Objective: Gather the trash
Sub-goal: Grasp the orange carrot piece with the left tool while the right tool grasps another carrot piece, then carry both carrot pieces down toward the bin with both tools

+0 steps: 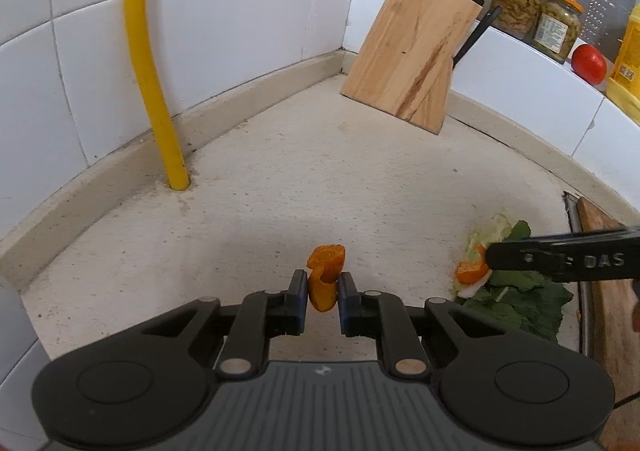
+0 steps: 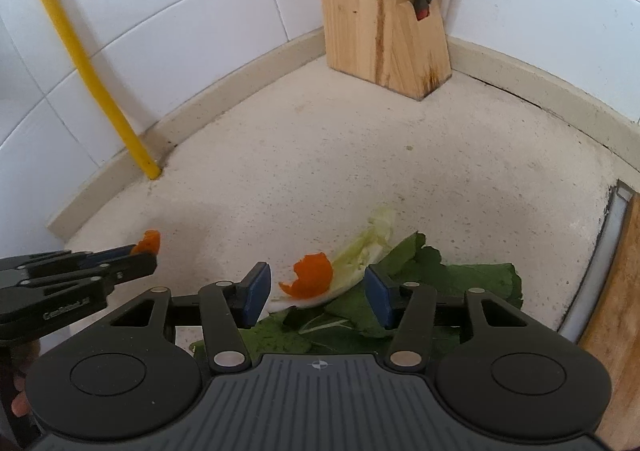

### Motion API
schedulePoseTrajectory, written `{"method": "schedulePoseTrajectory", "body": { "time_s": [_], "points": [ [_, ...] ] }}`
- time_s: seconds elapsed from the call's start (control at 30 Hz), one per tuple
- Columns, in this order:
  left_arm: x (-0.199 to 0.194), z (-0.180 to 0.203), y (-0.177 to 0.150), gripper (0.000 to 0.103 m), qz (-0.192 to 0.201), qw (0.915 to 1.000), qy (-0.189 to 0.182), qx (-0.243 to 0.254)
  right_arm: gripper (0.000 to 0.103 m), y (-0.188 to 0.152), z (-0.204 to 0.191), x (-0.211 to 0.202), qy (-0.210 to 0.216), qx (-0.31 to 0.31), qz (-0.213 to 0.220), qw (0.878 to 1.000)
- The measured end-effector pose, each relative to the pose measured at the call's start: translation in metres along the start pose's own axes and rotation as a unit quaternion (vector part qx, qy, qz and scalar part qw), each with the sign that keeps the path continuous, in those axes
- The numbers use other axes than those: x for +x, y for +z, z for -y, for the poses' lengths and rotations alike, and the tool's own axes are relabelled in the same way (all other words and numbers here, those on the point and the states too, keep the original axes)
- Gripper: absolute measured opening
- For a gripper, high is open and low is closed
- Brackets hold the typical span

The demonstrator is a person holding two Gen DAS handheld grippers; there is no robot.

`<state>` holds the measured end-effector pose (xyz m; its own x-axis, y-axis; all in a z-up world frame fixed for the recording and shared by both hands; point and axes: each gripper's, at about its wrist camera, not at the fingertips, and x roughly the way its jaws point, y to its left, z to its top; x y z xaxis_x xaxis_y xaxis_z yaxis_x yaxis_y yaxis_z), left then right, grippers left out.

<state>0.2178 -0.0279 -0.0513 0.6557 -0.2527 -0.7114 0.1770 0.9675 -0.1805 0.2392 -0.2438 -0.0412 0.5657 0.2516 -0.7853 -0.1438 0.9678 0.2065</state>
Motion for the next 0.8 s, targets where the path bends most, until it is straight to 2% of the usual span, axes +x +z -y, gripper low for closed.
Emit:
{"method": "schedulePoseTrajectory", "body": {
  "time_s": [0.33, 0.37, 0.4, 0.43, 0.53, 0.63, 0.8],
  "points": [
    [0.001, -0.004, -0.005, 0.011, -0.01, 0.9999, -0.005, -0.005, 0.061, -0.004, -0.017, 0.031, -0.014, -0.063, -0.01, 0.998],
    [0.001, -0.004, -0.006, 0.011, -0.011, 0.9999, -0.005, -0.007, 0.059, -0.005, -0.019, 0.031, -0.019, -0.072, -0.006, 0.997],
    [0.0, -0.005, -0.006, 0.011, -0.012, 0.9999, -0.005, -0.009, 0.05, -0.007, -0.022, 0.03, -0.026, -0.08, -0.002, 0.996],
    [0.0, -0.005, -0.007, 0.011, -0.013, 0.9999, -0.005, -0.009, 0.035, -0.007, -0.023, 0.029, -0.034, -0.088, 0.002, 0.996],
    [-0.002, -0.006, -0.007, 0.011, -0.014, 0.9999, -0.006, -0.007, 0.021, -0.005, -0.026, 0.024, -0.026, -0.094, 0.003, 0.995],
    [-0.006, -0.008, -0.008, 0.011, -0.015, 0.9998, -0.011, -0.008, 0.016, -0.006, -0.03, 0.016, -0.02, -0.099, 0.004, 0.995],
    [-0.012, -0.014, -0.011, 0.011, -0.017, 0.9995, -0.019, -0.019, 0.015, -0.005, -0.031, 0.002, 0.028, -0.074, 0.001, 0.997]
  ]
}}
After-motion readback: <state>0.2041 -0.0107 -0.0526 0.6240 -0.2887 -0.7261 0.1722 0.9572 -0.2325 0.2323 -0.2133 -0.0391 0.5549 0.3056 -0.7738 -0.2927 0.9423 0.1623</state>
